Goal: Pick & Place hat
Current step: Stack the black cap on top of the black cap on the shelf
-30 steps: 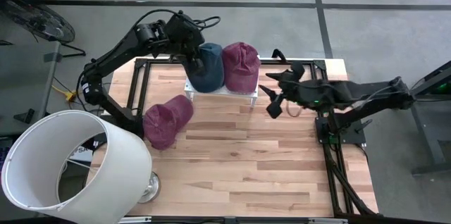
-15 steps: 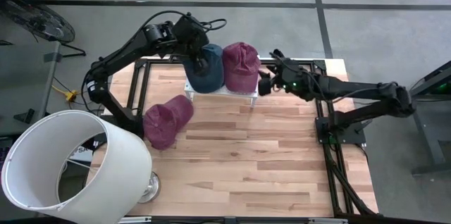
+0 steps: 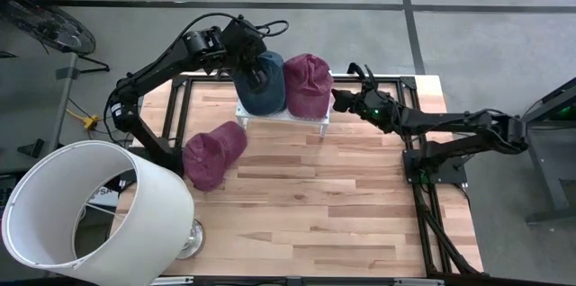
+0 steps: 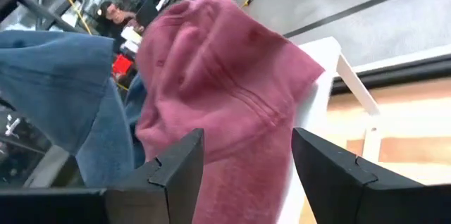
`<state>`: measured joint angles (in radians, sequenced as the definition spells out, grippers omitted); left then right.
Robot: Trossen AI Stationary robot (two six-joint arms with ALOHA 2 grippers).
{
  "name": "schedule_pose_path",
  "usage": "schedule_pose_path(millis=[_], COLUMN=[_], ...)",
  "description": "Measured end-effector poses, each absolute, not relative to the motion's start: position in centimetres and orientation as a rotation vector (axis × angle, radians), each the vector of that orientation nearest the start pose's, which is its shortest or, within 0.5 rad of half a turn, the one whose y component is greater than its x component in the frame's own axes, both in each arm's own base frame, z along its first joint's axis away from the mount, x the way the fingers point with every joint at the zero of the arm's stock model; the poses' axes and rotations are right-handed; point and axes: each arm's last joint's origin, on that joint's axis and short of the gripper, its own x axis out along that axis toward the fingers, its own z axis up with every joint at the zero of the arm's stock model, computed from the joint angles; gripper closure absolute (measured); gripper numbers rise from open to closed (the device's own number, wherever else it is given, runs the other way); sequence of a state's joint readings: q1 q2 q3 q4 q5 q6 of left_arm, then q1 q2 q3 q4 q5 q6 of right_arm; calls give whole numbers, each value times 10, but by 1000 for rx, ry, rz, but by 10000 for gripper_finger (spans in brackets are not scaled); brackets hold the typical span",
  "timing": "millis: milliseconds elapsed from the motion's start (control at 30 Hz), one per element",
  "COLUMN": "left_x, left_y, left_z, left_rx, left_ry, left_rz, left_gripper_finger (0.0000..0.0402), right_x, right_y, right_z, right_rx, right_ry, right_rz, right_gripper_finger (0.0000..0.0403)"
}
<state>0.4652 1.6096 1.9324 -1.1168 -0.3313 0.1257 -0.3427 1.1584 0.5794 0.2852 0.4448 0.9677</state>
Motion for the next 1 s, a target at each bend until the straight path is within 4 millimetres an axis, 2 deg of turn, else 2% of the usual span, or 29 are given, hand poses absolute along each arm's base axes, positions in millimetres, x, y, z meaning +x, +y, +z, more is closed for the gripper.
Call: schedule_pose_path(millis=[167,567,1000], left_x=[273,282,286], left_y=[148,152,154], left_z=[434,422,419], left_rx=[52,46,47], left_ry=[857,909,913], left_rz=[703,682,687], left_gripper_finger=[386,386,383], right_x=[219,231,238], right_y=[-92,-96,-98], right_z=[219,208,202], right_rx=[961,980,1005], right_ry=[-149,-169,-174], right_rz=[-861,-835,-805], right_gripper_finger=[197,197,197])
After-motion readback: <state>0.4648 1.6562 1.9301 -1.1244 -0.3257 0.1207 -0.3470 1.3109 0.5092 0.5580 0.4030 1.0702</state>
